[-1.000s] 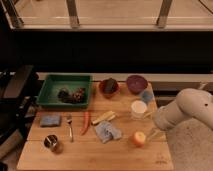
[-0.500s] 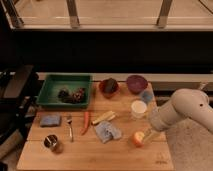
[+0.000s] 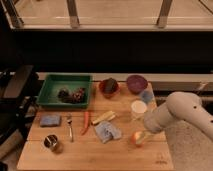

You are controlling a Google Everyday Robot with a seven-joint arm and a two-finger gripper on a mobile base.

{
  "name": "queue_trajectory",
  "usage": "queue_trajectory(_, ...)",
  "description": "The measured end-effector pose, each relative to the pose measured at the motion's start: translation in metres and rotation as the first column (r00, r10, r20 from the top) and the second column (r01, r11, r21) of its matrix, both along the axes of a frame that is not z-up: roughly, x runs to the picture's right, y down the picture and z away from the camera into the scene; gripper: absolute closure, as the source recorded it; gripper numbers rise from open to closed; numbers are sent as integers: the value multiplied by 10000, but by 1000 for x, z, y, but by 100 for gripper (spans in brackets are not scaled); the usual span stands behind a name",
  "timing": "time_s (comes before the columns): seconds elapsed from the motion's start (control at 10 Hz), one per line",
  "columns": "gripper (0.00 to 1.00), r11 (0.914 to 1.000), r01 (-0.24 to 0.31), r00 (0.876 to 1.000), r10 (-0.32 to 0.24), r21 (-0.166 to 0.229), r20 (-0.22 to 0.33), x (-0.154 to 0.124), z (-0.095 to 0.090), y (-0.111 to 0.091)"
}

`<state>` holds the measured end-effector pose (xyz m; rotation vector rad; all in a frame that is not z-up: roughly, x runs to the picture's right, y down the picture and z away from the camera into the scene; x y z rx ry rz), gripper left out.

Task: Place pepper in paper cup

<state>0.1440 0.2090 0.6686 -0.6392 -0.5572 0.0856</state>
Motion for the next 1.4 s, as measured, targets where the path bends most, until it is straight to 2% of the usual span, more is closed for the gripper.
queue_trajectory(0.2, 35, 9990, -435, 9987, 438, -112, 258, -11, 6, 11)
queue_trajectory(0.4, 35, 9969, -776, 9943, 781, -103, 731, -8, 4, 28)
queue_trajectory(0.6, 35, 9980, -619, 9920, 607, 80, 1106, -20, -2, 34)
queue_trajectory(0.8, 35, 9984, -478, 9869, 424, 309, 1559, -47, -11, 39)
queue_trajectory(1.2, 35, 9984, -261, 9603, 111, 502, 2786, -106, -14, 44)
queue_trajectory(1.4, 35, 9976, -249, 9476, 32, 641, 3194, -125, -14, 39)
